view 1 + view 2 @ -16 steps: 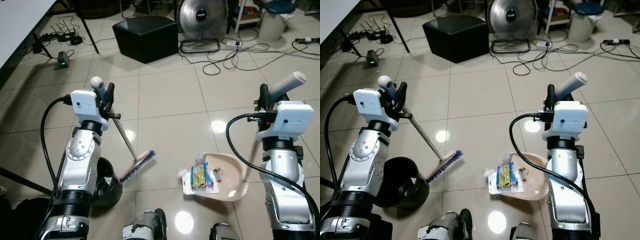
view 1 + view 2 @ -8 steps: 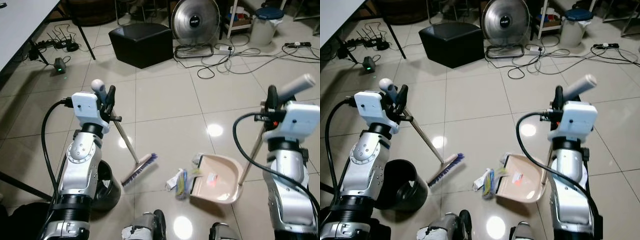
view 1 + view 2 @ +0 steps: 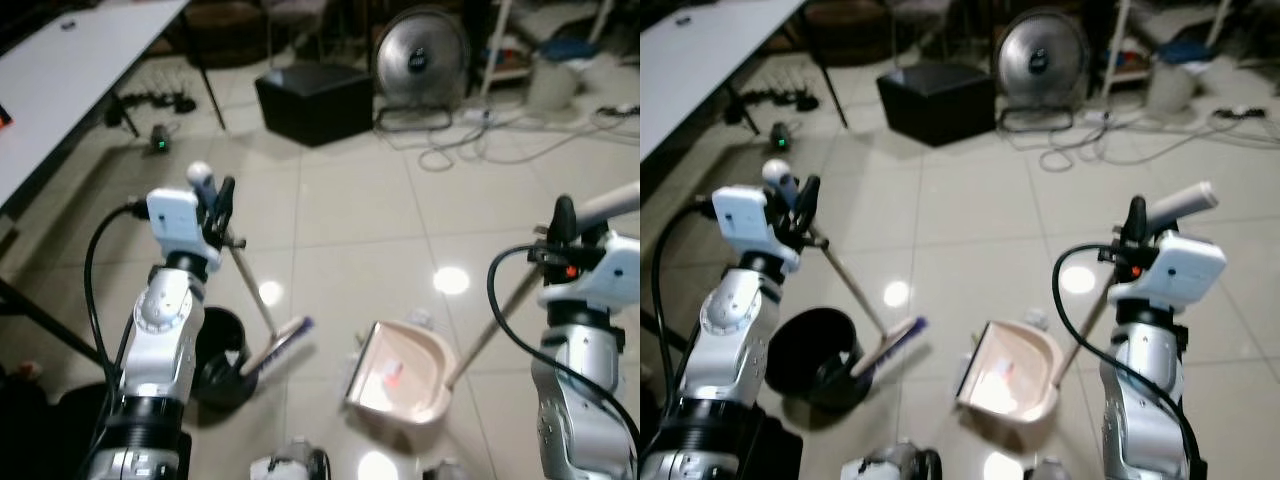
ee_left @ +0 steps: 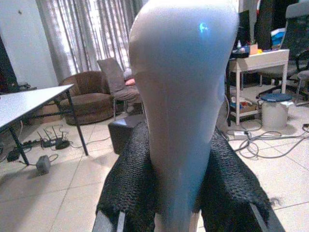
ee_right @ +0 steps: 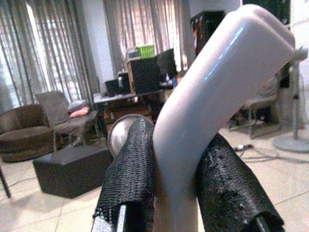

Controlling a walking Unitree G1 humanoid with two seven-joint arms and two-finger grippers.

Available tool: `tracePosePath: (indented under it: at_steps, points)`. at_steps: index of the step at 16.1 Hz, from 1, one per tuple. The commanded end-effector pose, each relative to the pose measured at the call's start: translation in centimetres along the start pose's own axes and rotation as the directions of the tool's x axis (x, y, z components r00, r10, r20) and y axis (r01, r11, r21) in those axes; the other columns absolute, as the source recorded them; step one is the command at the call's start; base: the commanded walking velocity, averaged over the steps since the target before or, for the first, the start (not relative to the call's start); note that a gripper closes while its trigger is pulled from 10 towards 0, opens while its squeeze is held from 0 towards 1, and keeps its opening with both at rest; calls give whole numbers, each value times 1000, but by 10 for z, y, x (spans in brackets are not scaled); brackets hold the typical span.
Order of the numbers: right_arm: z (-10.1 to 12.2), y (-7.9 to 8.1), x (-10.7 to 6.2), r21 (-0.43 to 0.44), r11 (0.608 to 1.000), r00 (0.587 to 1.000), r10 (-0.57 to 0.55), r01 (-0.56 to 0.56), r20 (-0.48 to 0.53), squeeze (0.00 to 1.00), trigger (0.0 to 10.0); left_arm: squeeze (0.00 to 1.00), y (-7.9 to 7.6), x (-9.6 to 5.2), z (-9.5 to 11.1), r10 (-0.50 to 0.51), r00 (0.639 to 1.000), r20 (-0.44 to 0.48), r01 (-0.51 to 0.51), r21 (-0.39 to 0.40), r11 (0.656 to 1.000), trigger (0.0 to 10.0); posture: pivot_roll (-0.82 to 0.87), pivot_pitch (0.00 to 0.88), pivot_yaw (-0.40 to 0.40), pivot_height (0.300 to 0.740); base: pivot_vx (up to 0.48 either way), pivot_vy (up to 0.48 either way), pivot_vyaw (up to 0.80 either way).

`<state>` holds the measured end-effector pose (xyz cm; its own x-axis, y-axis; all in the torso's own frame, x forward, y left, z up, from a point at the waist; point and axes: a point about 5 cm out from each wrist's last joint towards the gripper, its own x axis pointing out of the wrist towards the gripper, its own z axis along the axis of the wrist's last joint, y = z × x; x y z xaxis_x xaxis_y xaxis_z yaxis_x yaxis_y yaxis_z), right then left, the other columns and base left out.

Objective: Sweep floor

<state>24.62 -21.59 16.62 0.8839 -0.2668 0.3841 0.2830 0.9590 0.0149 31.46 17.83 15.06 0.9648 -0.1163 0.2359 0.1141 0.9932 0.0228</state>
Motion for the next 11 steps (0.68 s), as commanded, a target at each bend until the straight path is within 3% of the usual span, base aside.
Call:
tracePosePath:
  at_steps: [1, 5, 8, 11]
  points:
    - [9, -4, 2, -38, 999, 999, 2, 0, 47, 0, 10000, 0, 2, 3, 9, -3, 1000, 29, 2, 38, 999, 10000, 33, 51, 158, 740, 0, 0, 0]
    - [9, -13, 6, -269, 963, 1000, 11, -12, -6, 0, 10000, 0, -17, 3, -6, -74, 993, -92, 76, 24, 997, 10000, 18, 47, 156, 740, 0, 0, 0]
    - [7, -14, 8, -261, 965, 999, -5, -5, -38, 0, 10000, 0, -25, 1, -7, -127, 987, -101, 133, 57, 990, 10000, 14, 50, 149, 740, 0, 0, 0]
    - [4, -5, 8, -255, 966, 994, 11, -39, -111, 0, 10000, 0, -33, -1, -2, -193, 978, -84, 198, 51, 979, 10000, 10, 61, 145, 740, 0, 0, 0]
